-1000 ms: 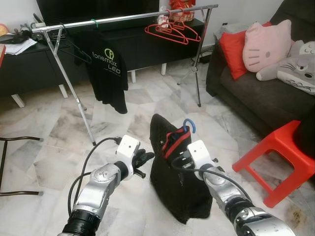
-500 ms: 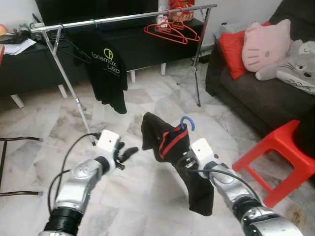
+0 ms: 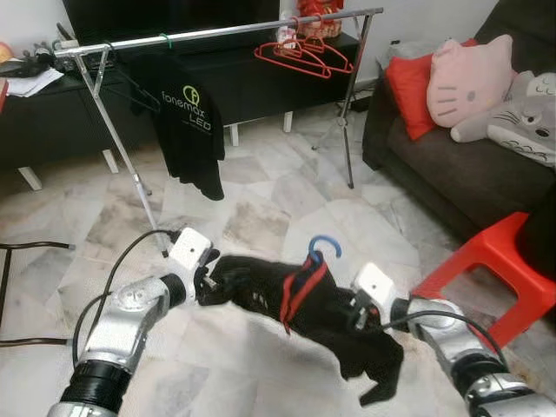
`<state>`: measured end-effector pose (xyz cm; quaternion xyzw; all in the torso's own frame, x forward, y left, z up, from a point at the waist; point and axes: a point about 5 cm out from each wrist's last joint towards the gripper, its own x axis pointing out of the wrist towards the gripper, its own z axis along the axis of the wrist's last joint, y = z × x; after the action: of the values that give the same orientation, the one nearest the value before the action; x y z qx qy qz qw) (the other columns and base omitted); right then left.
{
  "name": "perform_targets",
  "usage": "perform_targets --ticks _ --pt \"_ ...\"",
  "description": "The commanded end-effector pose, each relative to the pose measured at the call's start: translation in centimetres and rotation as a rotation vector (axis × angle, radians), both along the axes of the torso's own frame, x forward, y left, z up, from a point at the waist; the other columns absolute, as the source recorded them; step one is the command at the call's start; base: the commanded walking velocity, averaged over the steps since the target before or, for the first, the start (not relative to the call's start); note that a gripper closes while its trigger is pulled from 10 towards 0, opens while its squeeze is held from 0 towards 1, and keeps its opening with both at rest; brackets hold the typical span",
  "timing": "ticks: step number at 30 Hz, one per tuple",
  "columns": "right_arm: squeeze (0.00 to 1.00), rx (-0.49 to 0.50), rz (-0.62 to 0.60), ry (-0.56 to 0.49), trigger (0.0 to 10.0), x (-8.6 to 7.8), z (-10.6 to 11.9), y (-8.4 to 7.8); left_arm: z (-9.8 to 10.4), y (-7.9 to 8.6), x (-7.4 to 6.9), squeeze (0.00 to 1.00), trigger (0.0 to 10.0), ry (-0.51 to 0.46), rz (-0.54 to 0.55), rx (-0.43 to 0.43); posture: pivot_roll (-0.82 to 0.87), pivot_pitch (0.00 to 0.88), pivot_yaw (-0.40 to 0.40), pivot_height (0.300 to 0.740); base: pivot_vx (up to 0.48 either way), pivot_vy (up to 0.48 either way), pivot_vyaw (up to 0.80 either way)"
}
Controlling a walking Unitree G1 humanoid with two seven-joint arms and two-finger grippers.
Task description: Hang hanger
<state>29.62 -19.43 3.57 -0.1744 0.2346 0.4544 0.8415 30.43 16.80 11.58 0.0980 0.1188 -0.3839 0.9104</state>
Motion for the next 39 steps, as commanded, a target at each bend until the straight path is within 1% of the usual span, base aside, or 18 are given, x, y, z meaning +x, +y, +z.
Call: perform_targets --ticks 1,2,3,4,6,7,8,9,10,11,14,16,17,20,23,31,37,39 --pt "0.0 -0.015 0.057 -0.014 0.0 0.0 0.4 -0.1 0.4 -0.3 -0.4 1.0 10.0 0.015 -0.069 -0.002 -0.03 0.0 -0.059 0.74 0.0 0.0 0.0" --pt "0.0 -0.003 0.101 0.023 0.0 -0.6 0.1 -0.1 0.1 -0.2 -1.2 0.22 10.0 0.046 -0.152 0.018 -0.02 0.0 -0.061 0.74 0.0 0.0 0.0" --pt "0.0 -0.003 0.101 0.023 0.0 -0.6 0.1 -0.1 0.1 -0.2 -1.2 0.22 10.0 0.046 -0.152 0.018 -0.02 0.0 -0.061 0.74 0.0 0.0 0.0" --pt "0.0 0.004 0.132 0.047 0.0 -0.9 -0.1 0.0 -0.3 -0.1 -1.7 0.0 10.0 0.071 -0.195 0.039 -0.02 0.0 -0.06 0.74 0.0 0.0 0.0" --pt "0.0 0.005 0.186 0.08 0.0 -1.5 -0.4 0.1 -1.0 0.0 -2.3 0.0 10.0 0.106 -0.247 0.084 -0.02 0.0 -0.06 0.74 0.0 0.0 0.0" --pt "0.0 0.003 0.214 0.097 0.0 -1.8 -0.6 0.1 -1.3 -0.1 -2.6 0.0 10.0 0.122 -0.276 0.092 -0.02 0.0 -0.06 0.74 0.0 0.0 0.0" --pt "0.0 0.013 0.259 0.119 0.0 -2.2 -0.7 0.3 -1.6 -0.6 -3.2 0.0 10.0 0.155 -0.332 0.099 -0.02 0.0 -0.064 0.74 0.0 0.0 0.0" --pt "0.0 0.013 0.259 0.119 0.0 -2.2 -0.7 0.3 -1.6 -0.6 -3.2 0.0 10.0 0.155 -0.332 0.099 -0.02 0.0 -0.064 0.74 0.0 0.0 0.0" --pt "0.0 0.038 0.281 0.123 0.0 -2.3 -0.5 0.6 -1.8 -1.1 -3.6 0.0 10.0 0.174 -0.378 0.107 -0.02 0.0 -0.064 0.74 0.0 0.0 0.0" --pt "0.0 0.059 0.3 0.121 0.0 -2.2 -0.3 0.9 -1.8 -1.5 -3.8 0.0 10.0 0.184 -0.4 0.096 -0.02 0.0 -0.064 0.74 0.0 0.0 0.0" --pt "0.0 0.063 0.306 0.121 0.0 -2.2 -0.3 1.0 -1.8 -1.6 -3.8 0.0 10.0 0.186 -0.405 0.092 -0.02 0.0 -0.064 0.74 0.0 0.0 0.0" --pt "0.0 0.091 0.359 0.115 0.0 -2.3 0.1 1.7 -2.3 -2.1 -3.8 0.0 10.0 0.199 -0.417 0.097 -0.02 0.0 -0.071 0.74 0.0 0.0 0.0" --pt "0.0 0.095 0.376 0.113 0.0 -2.2 0.2 1.9 -2.5 -2.2 -3.9 0.0 10.0 0.218 -0.427 0.084 -0.02 0.0 -0.072 0.74 0.0 0.0 0.0" --pt "0.0 0.094 0.38 0.116 0.0 -2.2 0.2 1.9 -2.7 -2.3 -4.1 0.0 10.0 0.235 -0.429 0.068 -0.02 0.0 -0.072 0.74 0.0 0.0 0.0" --pt "0.0 0.112 0.387 0.11 0.0 -2.2 0.3 2.2 -3.5 -2.2 -4.2 0.0 10.0 0.264 -0.425 0.082 -0.02 0.0 -0.078 0.74 0.0 0.0 0.0" --pt "0.0 0.124 0.412 0.111 0.0 -2.2 0.4 2.9 -4.7 -2.4 -4.8 0.0 10.0 0.331 -0.429 0.051 -0.02 0.0 -0.077 0.74 0.0 0.0 0.0" --pt "0.0 0.135 0.437 0.105 0.0 -2.2 0.6 3.6 -5.1 -2.6 -4.5 0.0 10.0 0.338 -0.41 0.043 -0.02 0.0 -0.08 0.74 0.0 0.0 0.0" --pt "0.0 0.154 0.449 0.097 0.0 -2.2 0.7 4.1 -5.2 -2.8 -4.3 0.0 10.0 0.337 -0.393 0.034 -0.02 0.0 -0.08 0.74 0.0 0.0 0.0"
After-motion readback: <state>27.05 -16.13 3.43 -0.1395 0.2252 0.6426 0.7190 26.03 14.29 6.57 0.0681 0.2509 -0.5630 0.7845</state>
